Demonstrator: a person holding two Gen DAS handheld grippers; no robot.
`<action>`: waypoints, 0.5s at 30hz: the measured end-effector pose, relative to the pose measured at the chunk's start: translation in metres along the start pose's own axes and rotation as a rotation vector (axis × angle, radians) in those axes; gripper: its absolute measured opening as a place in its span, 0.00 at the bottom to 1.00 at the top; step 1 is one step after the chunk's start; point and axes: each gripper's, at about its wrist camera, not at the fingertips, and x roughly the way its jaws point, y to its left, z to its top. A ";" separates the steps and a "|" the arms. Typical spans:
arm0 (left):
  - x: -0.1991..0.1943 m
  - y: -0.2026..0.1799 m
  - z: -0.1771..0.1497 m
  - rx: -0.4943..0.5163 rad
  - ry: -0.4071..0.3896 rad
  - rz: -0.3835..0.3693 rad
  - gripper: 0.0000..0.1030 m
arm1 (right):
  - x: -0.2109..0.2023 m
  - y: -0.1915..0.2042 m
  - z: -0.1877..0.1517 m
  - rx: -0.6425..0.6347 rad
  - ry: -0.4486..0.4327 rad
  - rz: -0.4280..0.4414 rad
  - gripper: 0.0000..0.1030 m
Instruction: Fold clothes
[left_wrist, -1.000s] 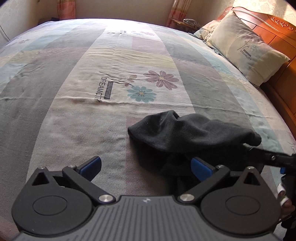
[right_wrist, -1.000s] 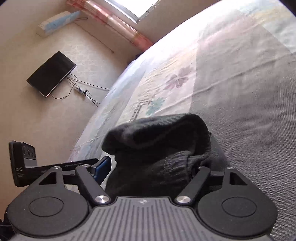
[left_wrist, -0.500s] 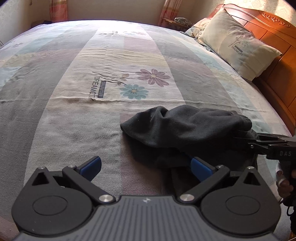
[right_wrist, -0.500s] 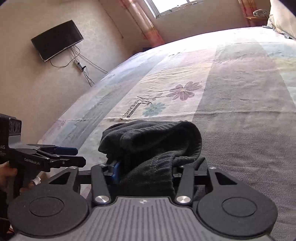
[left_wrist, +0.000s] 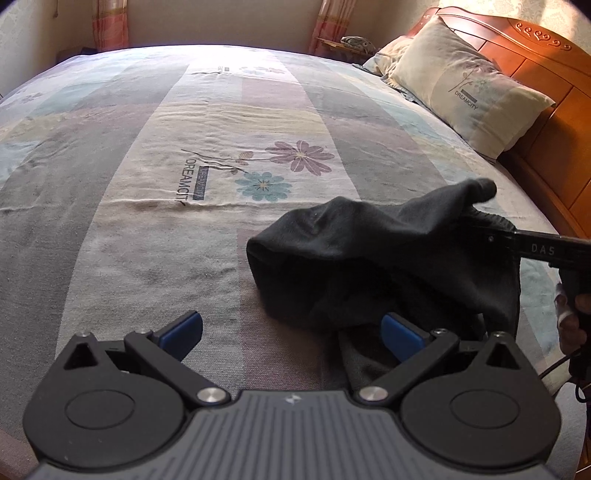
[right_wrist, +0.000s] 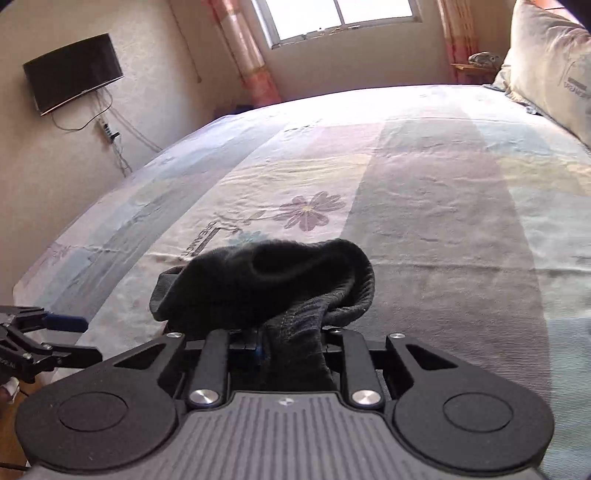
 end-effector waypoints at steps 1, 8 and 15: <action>0.000 -0.001 0.000 0.004 -0.002 -0.002 0.99 | -0.004 -0.004 0.003 0.010 -0.007 -0.019 0.22; 0.000 -0.007 0.002 0.019 -0.005 -0.013 0.99 | -0.027 -0.031 0.014 0.023 -0.033 -0.161 0.21; 0.000 -0.014 0.002 0.036 0.001 -0.023 0.99 | -0.039 -0.082 0.008 0.108 0.007 -0.286 0.20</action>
